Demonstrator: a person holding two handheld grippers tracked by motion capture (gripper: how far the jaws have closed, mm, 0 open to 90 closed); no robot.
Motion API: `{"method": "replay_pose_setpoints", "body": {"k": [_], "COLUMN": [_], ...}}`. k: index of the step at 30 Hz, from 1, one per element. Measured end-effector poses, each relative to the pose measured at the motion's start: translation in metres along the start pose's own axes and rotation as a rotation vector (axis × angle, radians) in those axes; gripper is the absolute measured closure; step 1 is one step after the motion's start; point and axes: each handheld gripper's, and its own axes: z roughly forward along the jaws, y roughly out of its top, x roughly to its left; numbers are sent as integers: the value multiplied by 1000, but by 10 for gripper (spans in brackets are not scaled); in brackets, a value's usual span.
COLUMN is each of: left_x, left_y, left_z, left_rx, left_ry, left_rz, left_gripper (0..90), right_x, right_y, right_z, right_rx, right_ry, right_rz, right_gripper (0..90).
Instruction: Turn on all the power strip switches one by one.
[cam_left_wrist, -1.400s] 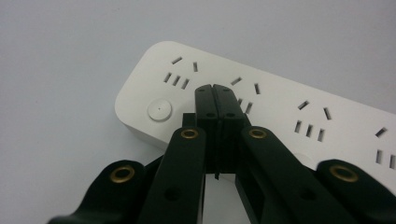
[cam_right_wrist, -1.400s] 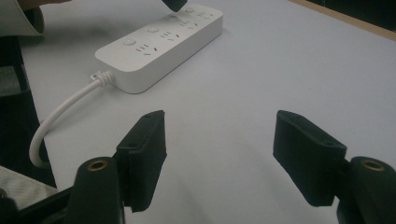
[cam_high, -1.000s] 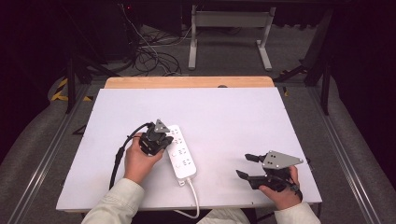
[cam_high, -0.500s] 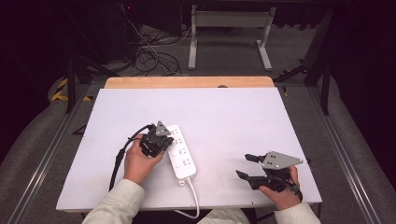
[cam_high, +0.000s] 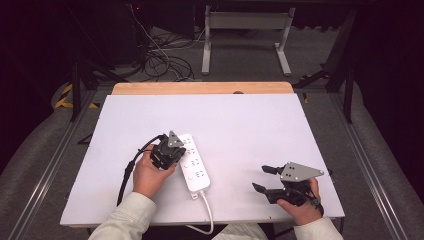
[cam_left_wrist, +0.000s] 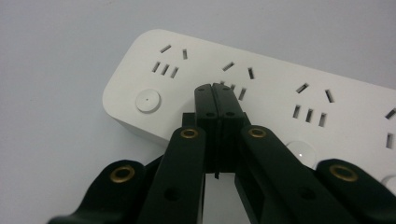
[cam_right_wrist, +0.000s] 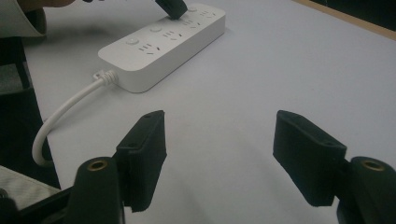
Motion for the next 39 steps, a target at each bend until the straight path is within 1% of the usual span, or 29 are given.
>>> {"method": "replay_pose_setpoints", "body": {"k": [3,7,9,10,11,12,13,14,15,17,18,19,21,23,28,37,39], "left_x": [1,-1,-1,0,-1,-2,0,0,2,5,5,5,5,4,5,6,7], "left_y": [1,2,1,1,1,1,4,4,6,10,10,11,11,12,12,15,17], "left_z": [0,1,1,0,-3,-5,-11,-11,-17,-25,-27,-27,-26,-26,-29,-30,-32], "left_rx": [6,12,7,7,9,-4,-42,-42,-58,-90,-98,-94,-89,-84,-99,-94,-101], "left_ry": [-6,10,9,6,61,69,67,67,64,35,37,36,20,17,-1,-7,2], "left_rz": [-14,1,2,-7,2,15,12,12,8,-25,-24,-18,-27,-25,-44,-37,-36], "left_gripper": [900,900,900,900,900,900,900,900,900,900,900,900,900,900,900,900,900], "right_x": [0,0,0,0,0,0,-1,-1,-2,-3,-4,-4,-4,-4,-3,-3,-3], "right_y": [0,0,0,0,0,0,-1,-1,-1,-2,-2,-2,-2,-2,-2,-2,-2], "right_z": [0,0,0,0,0,0,0,0,0,1,1,1,2,1,0,1,1], "right_rx": [0,0,-2,-3,-2,-1,-3,-3,-4,-3,-1,1,5,2,-2,0,0], "right_ry": [0,0,1,0,0,0,-2,-2,-4,-4,-3,-2,-1,-2,-3,-2,-1], "right_rz": [0,5,6,6,3,4,3,3,7,15,14,13,16,15,14,14,13], "right_gripper": [355,355,355,355,355,355,355,355,355,355,355,355,355,355,355,355,355]}}
